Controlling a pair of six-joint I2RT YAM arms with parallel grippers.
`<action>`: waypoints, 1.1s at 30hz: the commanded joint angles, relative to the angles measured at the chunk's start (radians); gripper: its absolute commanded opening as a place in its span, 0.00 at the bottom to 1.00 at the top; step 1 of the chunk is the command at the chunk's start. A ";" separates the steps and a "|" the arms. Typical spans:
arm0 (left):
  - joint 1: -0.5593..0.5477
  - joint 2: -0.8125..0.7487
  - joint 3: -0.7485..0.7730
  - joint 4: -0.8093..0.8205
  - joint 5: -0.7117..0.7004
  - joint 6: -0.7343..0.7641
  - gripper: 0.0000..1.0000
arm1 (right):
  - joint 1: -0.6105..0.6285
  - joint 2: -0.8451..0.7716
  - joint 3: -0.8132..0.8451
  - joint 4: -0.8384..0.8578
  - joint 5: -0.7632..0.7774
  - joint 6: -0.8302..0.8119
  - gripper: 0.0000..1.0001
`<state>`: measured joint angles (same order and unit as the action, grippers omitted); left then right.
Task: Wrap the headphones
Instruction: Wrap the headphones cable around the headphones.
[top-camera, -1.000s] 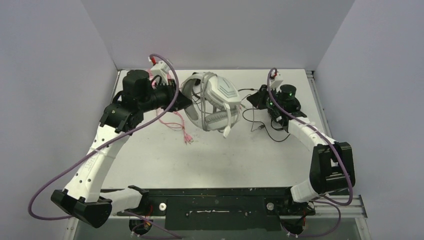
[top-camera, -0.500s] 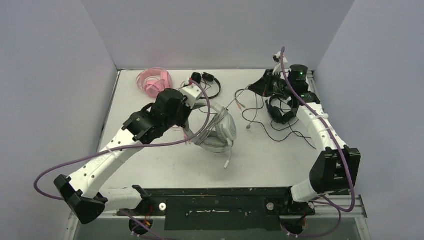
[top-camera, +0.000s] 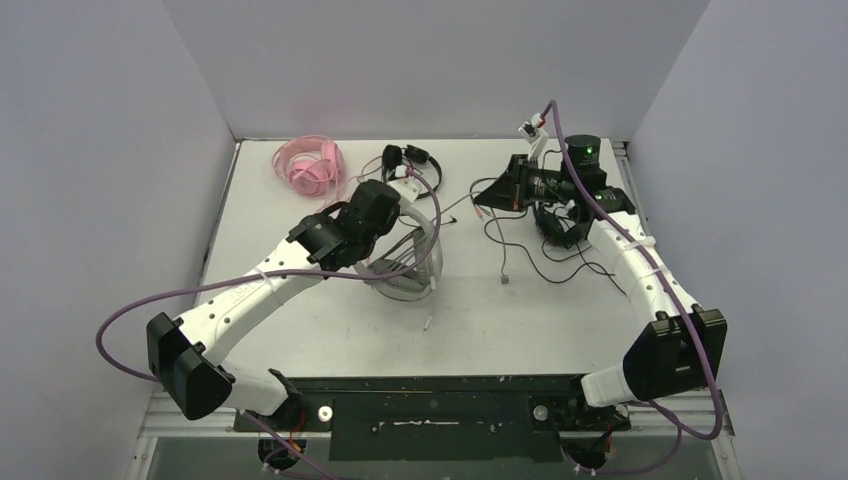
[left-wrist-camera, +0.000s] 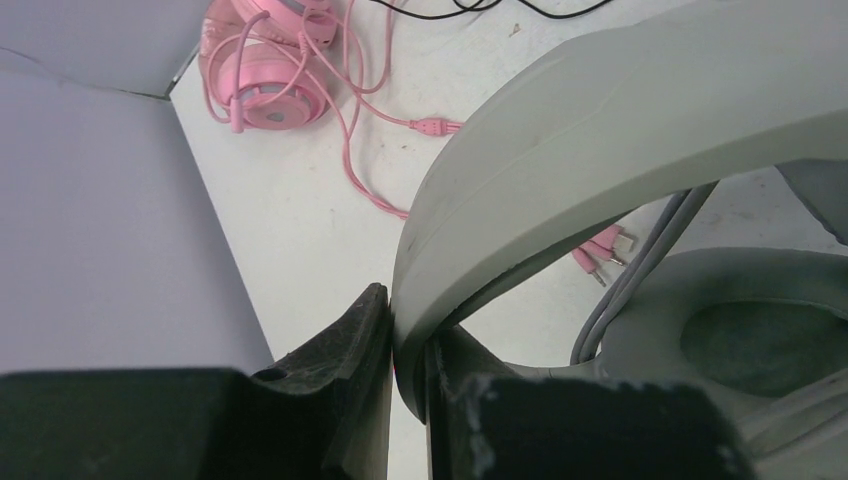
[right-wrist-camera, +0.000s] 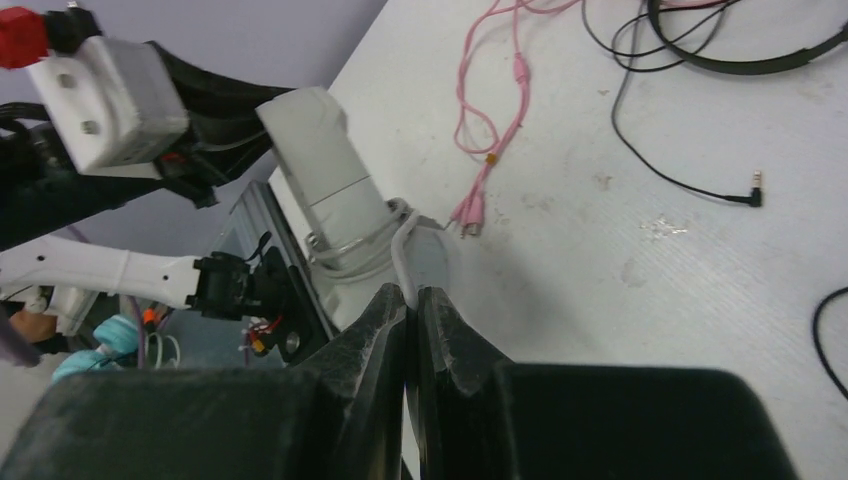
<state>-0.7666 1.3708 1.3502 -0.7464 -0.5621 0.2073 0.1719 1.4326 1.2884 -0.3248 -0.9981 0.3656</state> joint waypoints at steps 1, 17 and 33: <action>-0.011 0.018 0.003 0.097 -0.122 0.030 0.00 | 0.032 -0.082 0.020 0.088 -0.105 0.122 0.00; 0.013 0.291 0.236 0.069 -0.274 -0.755 0.00 | 0.276 -0.184 -0.186 0.365 0.090 0.482 0.00; 0.061 0.167 0.189 0.116 -0.170 -1.092 0.00 | 0.405 -0.155 -0.261 0.351 0.366 0.414 0.11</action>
<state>-0.7357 1.6180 1.4979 -0.7517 -0.7040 -0.7265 0.5259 1.2995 1.0302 0.0132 -0.6651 0.8127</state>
